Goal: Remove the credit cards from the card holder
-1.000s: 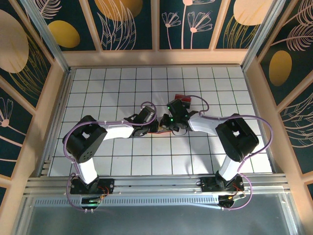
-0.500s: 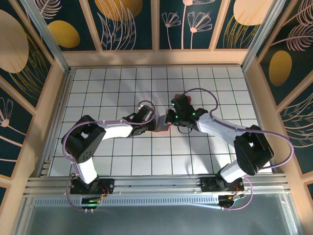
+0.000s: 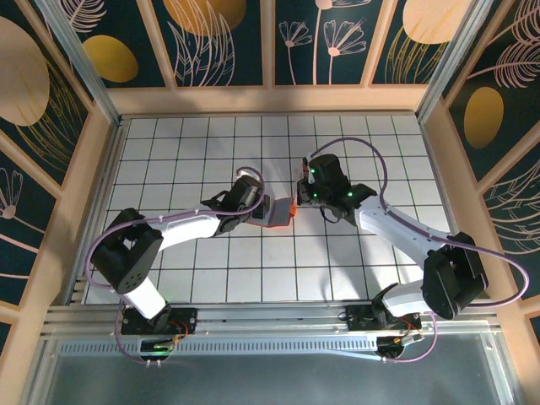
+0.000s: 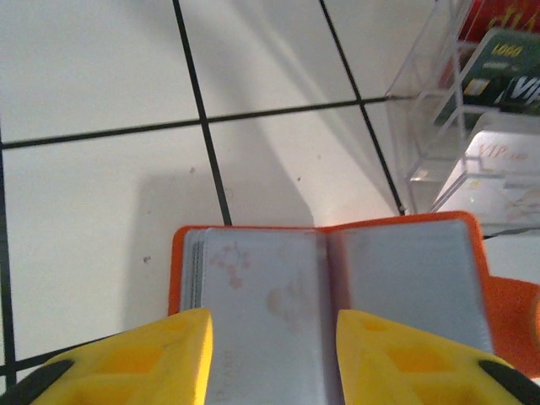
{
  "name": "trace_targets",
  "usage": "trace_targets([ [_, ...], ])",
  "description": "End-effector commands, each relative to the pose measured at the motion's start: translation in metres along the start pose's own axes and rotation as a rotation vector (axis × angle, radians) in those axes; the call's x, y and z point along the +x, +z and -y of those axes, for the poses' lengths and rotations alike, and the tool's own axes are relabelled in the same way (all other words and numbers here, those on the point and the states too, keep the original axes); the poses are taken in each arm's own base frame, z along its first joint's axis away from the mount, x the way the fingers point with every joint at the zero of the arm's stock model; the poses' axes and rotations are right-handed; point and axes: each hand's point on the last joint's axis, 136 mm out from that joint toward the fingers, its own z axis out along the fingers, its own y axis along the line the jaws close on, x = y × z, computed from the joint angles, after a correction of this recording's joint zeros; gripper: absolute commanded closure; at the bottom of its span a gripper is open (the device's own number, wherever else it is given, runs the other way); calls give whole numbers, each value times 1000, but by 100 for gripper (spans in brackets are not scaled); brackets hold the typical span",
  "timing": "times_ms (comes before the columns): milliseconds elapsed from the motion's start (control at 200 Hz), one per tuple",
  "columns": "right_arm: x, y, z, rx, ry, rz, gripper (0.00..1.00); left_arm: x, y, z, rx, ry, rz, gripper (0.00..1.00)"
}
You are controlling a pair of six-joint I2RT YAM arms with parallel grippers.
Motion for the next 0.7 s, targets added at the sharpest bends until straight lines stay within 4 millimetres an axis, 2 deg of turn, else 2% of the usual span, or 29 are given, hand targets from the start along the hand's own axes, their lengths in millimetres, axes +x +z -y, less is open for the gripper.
trace_targets([
  [0, -19, 1, 19, 79, -139, 33, 100, -15, -12, -8, -31, 2, 61, 53],
  [105, -16, 12, 27, 78, -217, -5, 100, -21, -20, -13, -54, -15, 95, 42],
  [175, -14, 18, 27, 75, -289, -2, 100, -24, -25, -17, -67, -23, 117, 30],
  [280, -21, 18, 23, 57, -380, 55, 100, -29, -31, -21, -80, -29, 144, 12],
  [295, -25, 18, 33, 74, -376, 65, 100, -30, -32, -21, -81, -30, 148, 8],
  [330, -28, 17, 33, 67, -400, 81, 100, -31, -33, -22, -86, -31, 153, 2],
  [450, -31, 16, 34, 50, -477, 101, 100, -33, -36, -26, -99, -40, 166, 1],
  [696, -16, 20, 35, -7, -557, 60, 100, -31, -34, -30, -112, -52, 168, 1],
])
